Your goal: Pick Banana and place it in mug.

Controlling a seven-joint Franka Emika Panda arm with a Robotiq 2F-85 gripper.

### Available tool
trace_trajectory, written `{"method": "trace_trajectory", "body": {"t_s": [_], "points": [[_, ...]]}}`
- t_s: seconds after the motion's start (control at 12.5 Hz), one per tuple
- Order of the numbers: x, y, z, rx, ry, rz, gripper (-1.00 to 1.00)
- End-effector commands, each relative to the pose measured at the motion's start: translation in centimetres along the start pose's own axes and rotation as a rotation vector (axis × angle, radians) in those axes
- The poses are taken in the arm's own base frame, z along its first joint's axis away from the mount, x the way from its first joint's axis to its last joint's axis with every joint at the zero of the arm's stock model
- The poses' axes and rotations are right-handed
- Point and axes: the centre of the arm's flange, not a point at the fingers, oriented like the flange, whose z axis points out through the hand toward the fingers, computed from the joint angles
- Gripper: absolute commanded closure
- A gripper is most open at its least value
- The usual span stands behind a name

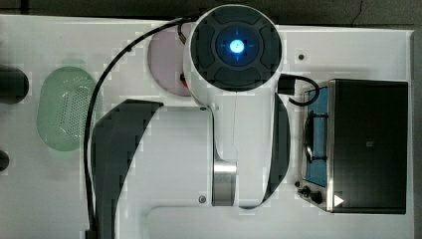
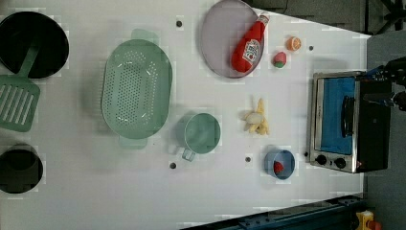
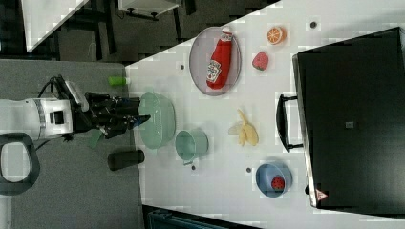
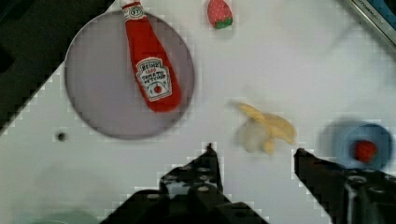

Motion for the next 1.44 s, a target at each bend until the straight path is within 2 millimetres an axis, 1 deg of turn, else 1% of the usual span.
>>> {"method": "trace_trajectory", "body": {"t_s": [0.08,0.24,0.32,0.48,0.64,0.96,1.12,1.44], "points": [[-3.4,9.0,-6.5,-0.011,-0.009,0.037,-0.59],[-3.4,9.0,-6.0,-0.019,-0.016,0.036,-0.99],[-3.4,8.9,-5.2,-0.03,-0.026,0.035,-1.0],[-3.2,8.6,-2.4,-0.052,-0.046,0.033,-1.0],[-2.8,8.0,1.5,-0.061,-0.054,0.029,-1.0],[-2.2,7.4,10.8,-0.044,-0.038,-0.052,-1.0],[-1.9,7.4,15.1,-0.024,-0.018,-0.06,-1.0],[-2.5,8.3,23.9,-0.031,-0.019,-0.056,-1.0]]}}
